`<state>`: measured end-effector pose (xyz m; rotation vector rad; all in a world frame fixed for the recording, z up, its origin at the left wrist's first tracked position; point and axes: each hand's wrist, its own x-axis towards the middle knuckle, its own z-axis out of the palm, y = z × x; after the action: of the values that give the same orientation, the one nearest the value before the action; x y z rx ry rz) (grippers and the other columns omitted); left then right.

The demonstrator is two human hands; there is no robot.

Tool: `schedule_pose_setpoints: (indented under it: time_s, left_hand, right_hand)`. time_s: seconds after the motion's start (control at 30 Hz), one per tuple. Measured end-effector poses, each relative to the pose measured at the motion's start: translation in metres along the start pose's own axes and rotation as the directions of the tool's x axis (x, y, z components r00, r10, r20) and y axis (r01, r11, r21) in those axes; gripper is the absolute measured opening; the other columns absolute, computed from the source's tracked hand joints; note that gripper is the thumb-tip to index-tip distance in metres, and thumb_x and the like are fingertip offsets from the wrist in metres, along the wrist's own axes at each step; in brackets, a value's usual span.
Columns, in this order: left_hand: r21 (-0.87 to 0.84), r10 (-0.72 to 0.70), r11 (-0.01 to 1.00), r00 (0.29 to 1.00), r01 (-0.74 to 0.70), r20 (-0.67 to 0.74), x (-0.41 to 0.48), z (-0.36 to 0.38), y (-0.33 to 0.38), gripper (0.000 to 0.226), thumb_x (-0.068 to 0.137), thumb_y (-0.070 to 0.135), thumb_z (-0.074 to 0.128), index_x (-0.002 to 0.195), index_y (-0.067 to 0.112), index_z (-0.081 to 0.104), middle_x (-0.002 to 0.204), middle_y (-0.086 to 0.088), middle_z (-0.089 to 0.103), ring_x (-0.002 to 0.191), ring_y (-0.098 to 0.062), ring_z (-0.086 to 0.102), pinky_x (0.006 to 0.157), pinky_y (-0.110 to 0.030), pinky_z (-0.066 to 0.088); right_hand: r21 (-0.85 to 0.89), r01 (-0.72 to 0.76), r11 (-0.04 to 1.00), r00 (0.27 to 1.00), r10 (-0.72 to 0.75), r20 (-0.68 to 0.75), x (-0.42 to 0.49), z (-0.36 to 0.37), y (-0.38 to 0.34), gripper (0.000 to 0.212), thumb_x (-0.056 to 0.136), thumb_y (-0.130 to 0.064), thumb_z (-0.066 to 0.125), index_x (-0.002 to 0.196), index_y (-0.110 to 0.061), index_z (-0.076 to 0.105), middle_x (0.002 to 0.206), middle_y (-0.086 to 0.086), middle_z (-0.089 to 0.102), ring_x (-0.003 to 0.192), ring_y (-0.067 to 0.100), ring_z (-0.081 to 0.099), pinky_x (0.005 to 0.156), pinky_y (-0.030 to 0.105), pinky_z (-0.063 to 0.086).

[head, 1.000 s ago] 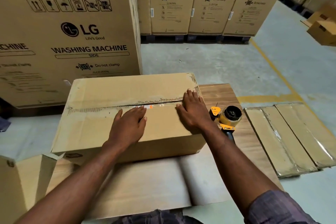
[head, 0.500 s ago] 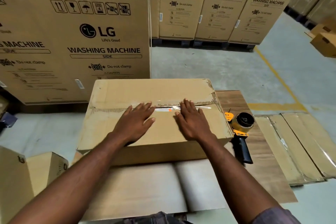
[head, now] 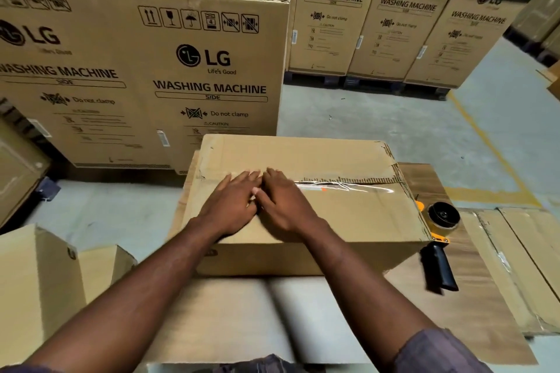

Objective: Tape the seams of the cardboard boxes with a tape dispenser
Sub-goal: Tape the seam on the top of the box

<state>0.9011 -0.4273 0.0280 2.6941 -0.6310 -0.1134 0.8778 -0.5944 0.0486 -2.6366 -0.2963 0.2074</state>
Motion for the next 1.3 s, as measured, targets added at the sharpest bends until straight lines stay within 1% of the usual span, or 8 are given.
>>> schedule_pose_setpoints:
  time_s: [0.23, 0.37, 0.63, 0.77, 0.9, 1.0, 1.17, 1.3]
  left_hand:
    - [-0.090, -0.105, 0.991, 0.988, 0.096, -0.110, -0.028, -0.027, -0.077, 0.046, 0.103, 0.044, 0.045, 0.148, 0.035, 0.045, 0.157, 0.015, 0.038, 0.147, -0.004, 0.028, 0.122, -0.040, 0.012]
    - [-0.410, -0.262, 0.896, 0.948, 0.170, -0.179, -0.034, -0.030, -0.083, 0.062, 0.092, 0.036, 0.070, 0.148, 0.021, 0.048, 0.157, 0.005, 0.039, 0.144, -0.011, 0.036, 0.119, -0.031, 0.028]
    - [-0.745, -0.375, 0.608, 0.926, 0.273, 0.033, -0.037, -0.013, -0.086, 0.079, 0.099, 0.028, 0.061, 0.160, 0.032, 0.012, 0.150, 0.012, 0.045, 0.134, -0.011, 0.048, 0.114, -0.034, 0.038]
    - [-0.808, -0.339, 0.491, 0.926, 0.326, 0.168, -0.042, -0.007, -0.101, 0.045, 0.106, 0.027, 0.047, 0.150, 0.030, 0.042, 0.148, 0.005, 0.050, 0.139, -0.016, 0.045, 0.119, -0.038, 0.033]
    - [-0.810, -0.202, 0.374, 0.892, 0.452, 0.405, -0.057, -0.013, -0.130, 0.030, 0.105, 0.040, 0.046, 0.119, 0.026, 0.069, 0.117, 0.001, 0.070, 0.112, -0.015, 0.061, 0.106, -0.034, 0.044]
    - [-0.763, -0.179, 0.544, 0.937, 0.349, 0.301, -0.039, -0.035, -0.138, 0.027, 0.101, 0.034, 0.056, 0.122, 0.022, 0.069, 0.117, 0.009, 0.070, 0.114, -0.009, 0.060, 0.106, -0.030, 0.042]
    - [-0.434, -0.201, 0.896, 0.958, 0.095, -0.206, 0.012, -0.061, -0.118, 0.044, 0.102, 0.029, 0.054, 0.144, 0.017, 0.052, 0.145, -0.002, 0.054, 0.133, -0.019, 0.049, 0.106, -0.027, 0.036]
    - [-0.169, 0.138, 0.976, 0.990, -0.136, 0.002, 0.038, -0.051, -0.112, 0.045, 0.105, 0.019, 0.045, 0.150, 0.017, 0.045, 0.161, -0.003, 0.033, 0.151, -0.018, 0.022, 0.121, -0.026, 0.011]
  right_hand:
    - [-0.058, -0.180, 0.982, 0.970, 0.167, -0.174, -0.011, 0.013, 0.017, 0.062, 0.106, -0.045, 0.035, 0.158, -0.013, 0.031, 0.168, 0.005, 0.024, 0.155, 0.022, 0.018, 0.125, 0.041, 0.018]
    - [-0.038, -0.414, 0.910, 0.892, 0.397, -0.214, -0.006, 0.015, -0.005, 0.074, 0.105, -0.046, 0.036, 0.161, -0.002, 0.014, 0.171, 0.013, 0.002, 0.157, 0.031, 0.002, 0.126, 0.048, 0.009]
    - [-0.031, -0.160, 0.987, 0.983, 0.157, -0.098, 0.026, 0.061, -0.106, 0.065, 0.108, -0.040, 0.028, 0.160, -0.001, 0.020, 0.169, 0.018, 0.013, 0.157, 0.034, 0.006, 0.127, 0.050, 0.002]
    - [0.192, 0.051, 0.980, 0.994, -0.032, -0.100, 0.030, 0.065, -0.126, 0.052, 0.096, -0.013, 0.047, 0.147, -0.004, 0.048, 0.152, 0.017, 0.049, 0.143, 0.033, 0.040, 0.123, 0.041, 0.027]
    - [0.297, 0.057, 0.953, 0.962, 0.027, -0.273, 0.034, 0.066, -0.130, 0.053, 0.090, -0.021, 0.057, 0.140, -0.005, 0.054, 0.137, 0.014, 0.059, 0.128, 0.028, 0.053, 0.112, 0.044, 0.042]
    - [0.100, -0.088, 0.991, 0.972, 0.107, -0.210, 0.038, 0.074, -0.134, 0.075, 0.094, -0.042, 0.054, 0.154, -0.003, 0.032, 0.160, 0.019, 0.033, 0.148, 0.034, 0.028, 0.124, 0.046, 0.021]
    - [-0.160, -0.163, 0.974, 0.984, 0.149, -0.101, 0.037, 0.091, -0.137, 0.109, 0.089, -0.074, 0.045, 0.161, -0.003, 0.003, 0.169, 0.019, -0.003, 0.157, 0.033, -0.006, 0.127, 0.050, -0.002]
    - [-0.136, -0.170, 0.976, 0.982, 0.157, -0.100, 0.038, 0.090, -0.138, 0.102, 0.091, -0.049, 0.056, 0.161, -0.004, -0.001, 0.170, 0.018, -0.006, 0.157, 0.032, -0.008, 0.127, 0.047, -0.006]
